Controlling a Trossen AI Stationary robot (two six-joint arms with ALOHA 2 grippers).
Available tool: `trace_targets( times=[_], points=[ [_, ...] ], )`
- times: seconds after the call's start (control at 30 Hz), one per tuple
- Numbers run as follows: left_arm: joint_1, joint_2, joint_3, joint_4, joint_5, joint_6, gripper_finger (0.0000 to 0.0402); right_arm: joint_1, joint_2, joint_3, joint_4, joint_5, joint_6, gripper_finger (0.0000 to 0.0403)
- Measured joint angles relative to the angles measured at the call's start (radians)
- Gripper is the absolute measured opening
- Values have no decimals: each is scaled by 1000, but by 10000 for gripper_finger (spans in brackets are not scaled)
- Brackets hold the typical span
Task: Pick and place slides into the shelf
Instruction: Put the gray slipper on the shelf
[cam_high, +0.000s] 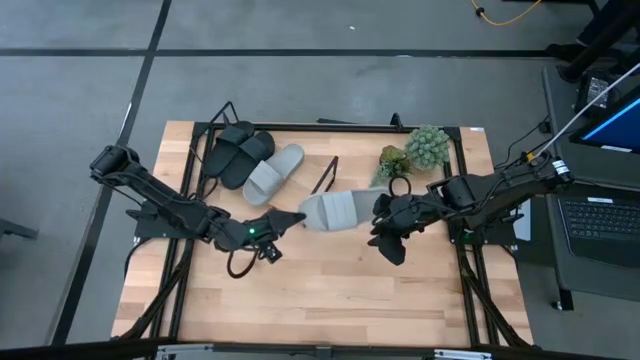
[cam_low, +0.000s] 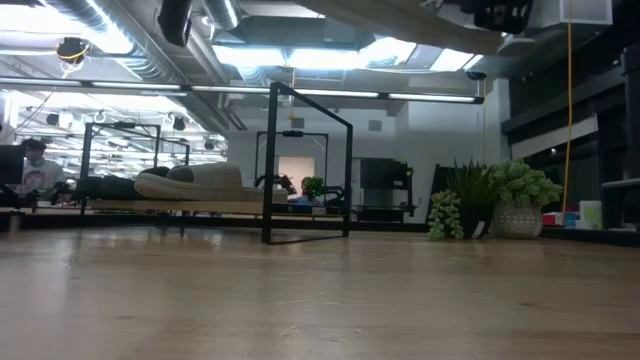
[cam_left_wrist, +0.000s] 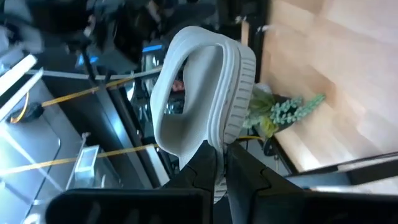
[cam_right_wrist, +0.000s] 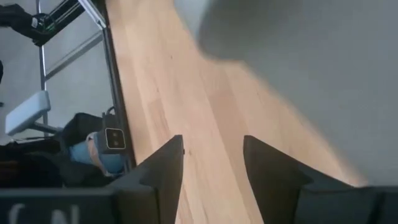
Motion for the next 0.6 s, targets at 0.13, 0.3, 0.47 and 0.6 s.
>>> trace_targets(
  times=[0.13,0.3,0.47,0.6],
  points=[
    [1,-25,0,-1,-52,-5,12,8,0,0,1,1,6,139],
    [9,-35,0,0,-88,-8,12,27,0,0,0,10,-24,40],
    [32,-35,0,14,-152,-10,12,56,0,0,-2,78,-49,9],
    [52,-35,0,55,-154,-14,12,92,0,0,-1,135,-92,5]
  ],
)
